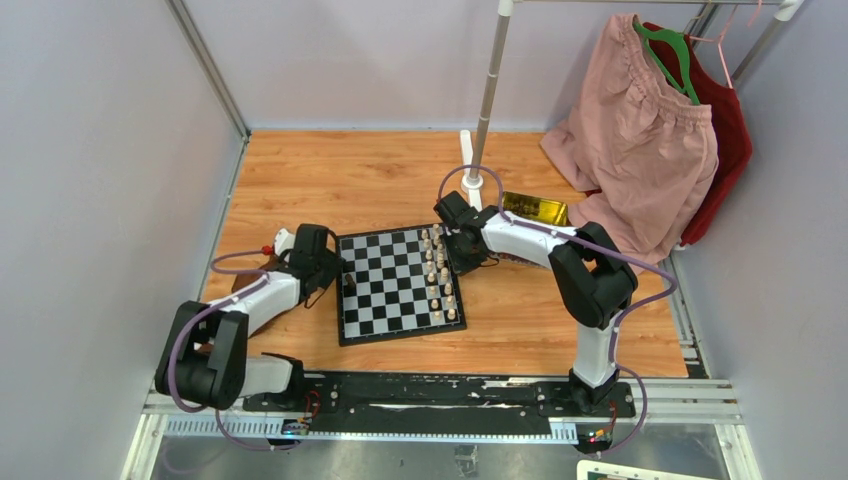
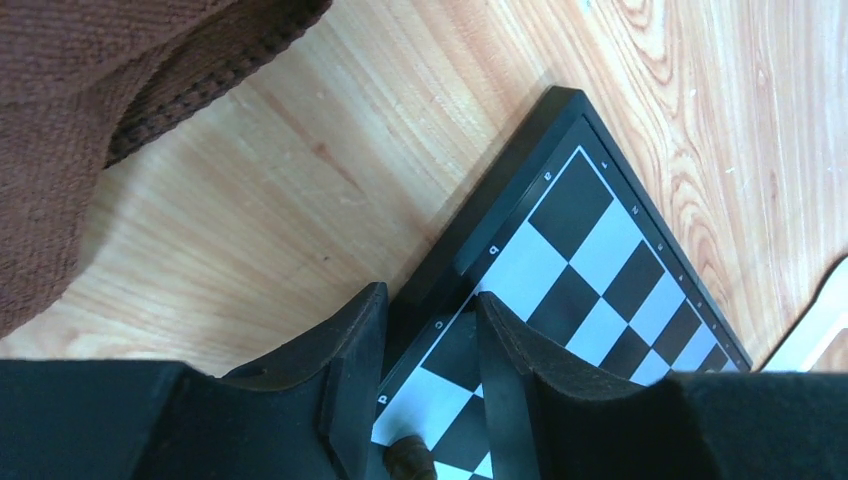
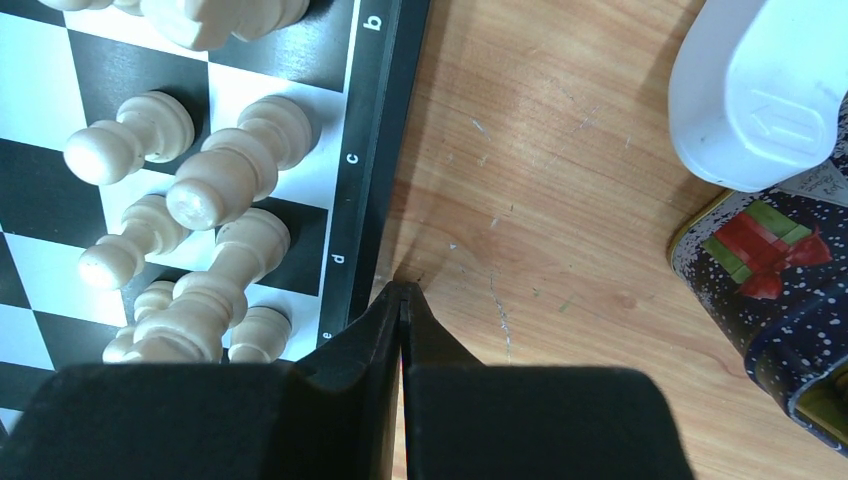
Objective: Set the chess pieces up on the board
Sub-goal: Adjust the chessboard at the center of the board.
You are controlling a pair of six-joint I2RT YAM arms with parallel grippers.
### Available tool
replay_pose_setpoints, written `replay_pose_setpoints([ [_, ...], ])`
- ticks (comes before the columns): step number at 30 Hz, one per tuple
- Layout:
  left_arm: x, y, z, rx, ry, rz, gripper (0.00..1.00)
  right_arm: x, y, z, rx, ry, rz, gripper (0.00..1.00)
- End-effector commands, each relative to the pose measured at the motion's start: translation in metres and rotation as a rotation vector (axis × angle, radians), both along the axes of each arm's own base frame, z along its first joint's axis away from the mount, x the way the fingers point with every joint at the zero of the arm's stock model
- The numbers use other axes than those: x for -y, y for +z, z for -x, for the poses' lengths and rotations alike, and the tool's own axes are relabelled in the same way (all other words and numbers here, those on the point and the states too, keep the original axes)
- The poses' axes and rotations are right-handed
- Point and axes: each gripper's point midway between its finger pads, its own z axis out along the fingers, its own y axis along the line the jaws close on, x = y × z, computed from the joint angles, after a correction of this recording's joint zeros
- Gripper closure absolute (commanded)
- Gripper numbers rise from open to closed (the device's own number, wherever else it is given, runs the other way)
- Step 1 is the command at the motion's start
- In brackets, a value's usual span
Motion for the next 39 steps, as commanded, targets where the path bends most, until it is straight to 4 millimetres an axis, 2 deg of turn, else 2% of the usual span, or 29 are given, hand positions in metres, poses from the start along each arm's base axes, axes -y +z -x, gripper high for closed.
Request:
replay_pose_setpoints([
  [1,0.006,-0.001,-0.010,0.000,0.003,0.041,0.56,0.011,-0.002,-0.003,0.002,-0.008,0.029,0.95],
  [12,0.016,0.001,-0.035,0.002,-0.021,0.058,0.58,0.011,-0.003,-0.016,-0.003,-0.016,0.019,0.95],
  [28,0.020,0.013,-0.077,0.035,-0.039,0.065,0.60,-0.013,-0.005,-0.039,-0.028,0.017,-0.040,0.95],
  [39,0.015,0.019,-0.086,0.037,-0.039,0.049,0.60,-0.020,-0.006,-0.056,-0.025,0.004,-0.062,0.95],
])
